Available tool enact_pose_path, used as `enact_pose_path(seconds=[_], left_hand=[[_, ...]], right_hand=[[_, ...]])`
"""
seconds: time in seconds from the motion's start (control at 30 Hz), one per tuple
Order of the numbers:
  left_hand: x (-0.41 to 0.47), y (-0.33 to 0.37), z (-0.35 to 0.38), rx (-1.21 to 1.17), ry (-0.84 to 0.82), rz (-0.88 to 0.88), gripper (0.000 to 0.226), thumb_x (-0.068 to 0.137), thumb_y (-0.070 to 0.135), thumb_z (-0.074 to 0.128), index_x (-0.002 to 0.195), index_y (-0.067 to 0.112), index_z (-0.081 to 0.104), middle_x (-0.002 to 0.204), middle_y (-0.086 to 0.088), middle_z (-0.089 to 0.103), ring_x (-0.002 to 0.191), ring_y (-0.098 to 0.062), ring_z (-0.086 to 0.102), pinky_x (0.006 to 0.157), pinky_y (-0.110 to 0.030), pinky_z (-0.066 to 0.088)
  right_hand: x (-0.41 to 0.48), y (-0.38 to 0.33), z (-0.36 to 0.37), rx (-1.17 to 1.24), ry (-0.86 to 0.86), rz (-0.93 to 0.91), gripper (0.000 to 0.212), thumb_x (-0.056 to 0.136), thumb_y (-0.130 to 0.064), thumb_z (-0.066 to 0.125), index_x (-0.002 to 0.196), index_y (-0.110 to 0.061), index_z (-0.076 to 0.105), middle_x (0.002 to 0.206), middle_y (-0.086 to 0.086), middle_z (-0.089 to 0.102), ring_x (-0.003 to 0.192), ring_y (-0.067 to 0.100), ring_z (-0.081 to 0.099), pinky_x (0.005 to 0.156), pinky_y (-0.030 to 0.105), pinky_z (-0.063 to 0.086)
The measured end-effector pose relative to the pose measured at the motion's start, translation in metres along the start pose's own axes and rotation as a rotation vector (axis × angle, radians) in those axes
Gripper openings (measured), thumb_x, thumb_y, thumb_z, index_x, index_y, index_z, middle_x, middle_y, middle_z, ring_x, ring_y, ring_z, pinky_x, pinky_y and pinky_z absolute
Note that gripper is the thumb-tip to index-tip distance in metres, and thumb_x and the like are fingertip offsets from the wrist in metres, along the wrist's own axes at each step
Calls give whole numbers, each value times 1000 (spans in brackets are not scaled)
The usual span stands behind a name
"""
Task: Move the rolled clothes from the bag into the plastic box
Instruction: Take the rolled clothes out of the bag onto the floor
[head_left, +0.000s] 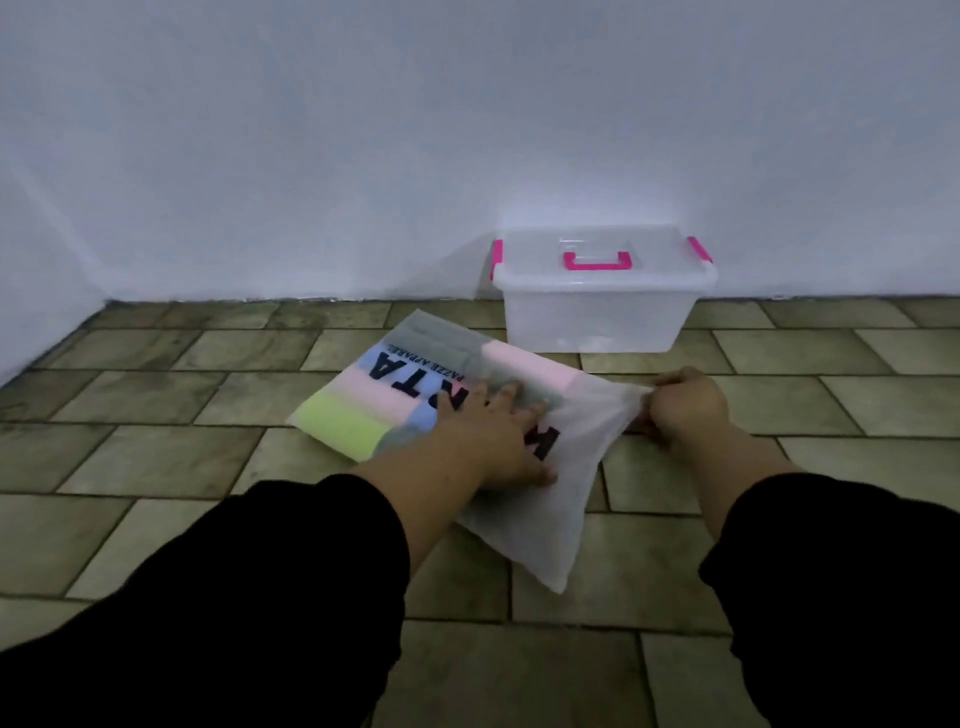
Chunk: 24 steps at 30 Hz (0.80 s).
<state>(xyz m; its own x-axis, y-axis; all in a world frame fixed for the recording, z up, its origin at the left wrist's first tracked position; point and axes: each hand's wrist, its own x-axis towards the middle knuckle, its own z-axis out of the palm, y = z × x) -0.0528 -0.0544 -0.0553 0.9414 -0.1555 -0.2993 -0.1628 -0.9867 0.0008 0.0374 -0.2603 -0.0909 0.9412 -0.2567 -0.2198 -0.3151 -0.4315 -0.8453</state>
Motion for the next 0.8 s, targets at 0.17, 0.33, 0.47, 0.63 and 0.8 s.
enact_pose_path(seconds=[0.17,0.33,0.47,0.63,0.8], left_hand=[[23,5,32,-45,161,-91,88,80,73,40,146,44,-11,158,4,-17,144,-32,-17,103,-75,-3],[44,14,38,-114,260,-248,82,82,65,38,147,42,-7,159,2,-14,145,-30,-11,100,-76,-4],[57,27,32,-180,273,-411,81,84,61,37,148,38,-6,159,0,-14,145,-32,-13,99,-76,-8],[61,27,31,-265,254,-435,84,81,66,39,149,33,3,160,0,-10,145,-30,-10,98,-76,-9],[29,17,37,-388,383,-24,68,79,64,46,140,35,34,156,6,21,144,-18,15,109,-63,3]], right_hand=[[-36,9,-11,273,-363,250,23,91,-22,58,101,-2,61,85,18,68,63,27,66,54,32,52],[-98,18,-10,-42,-829,358,46,82,-42,68,102,-1,59,88,19,73,68,28,71,57,31,56],[-120,12,7,-116,-787,287,37,82,-32,70,93,3,63,80,18,73,57,25,68,46,25,50],[-121,14,10,-104,-675,259,11,78,-2,57,85,5,62,69,16,70,48,22,64,48,24,52],[-113,32,-14,61,-634,282,5,78,-5,64,77,0,64,71,16,72,51,21,64,49,26,52]])
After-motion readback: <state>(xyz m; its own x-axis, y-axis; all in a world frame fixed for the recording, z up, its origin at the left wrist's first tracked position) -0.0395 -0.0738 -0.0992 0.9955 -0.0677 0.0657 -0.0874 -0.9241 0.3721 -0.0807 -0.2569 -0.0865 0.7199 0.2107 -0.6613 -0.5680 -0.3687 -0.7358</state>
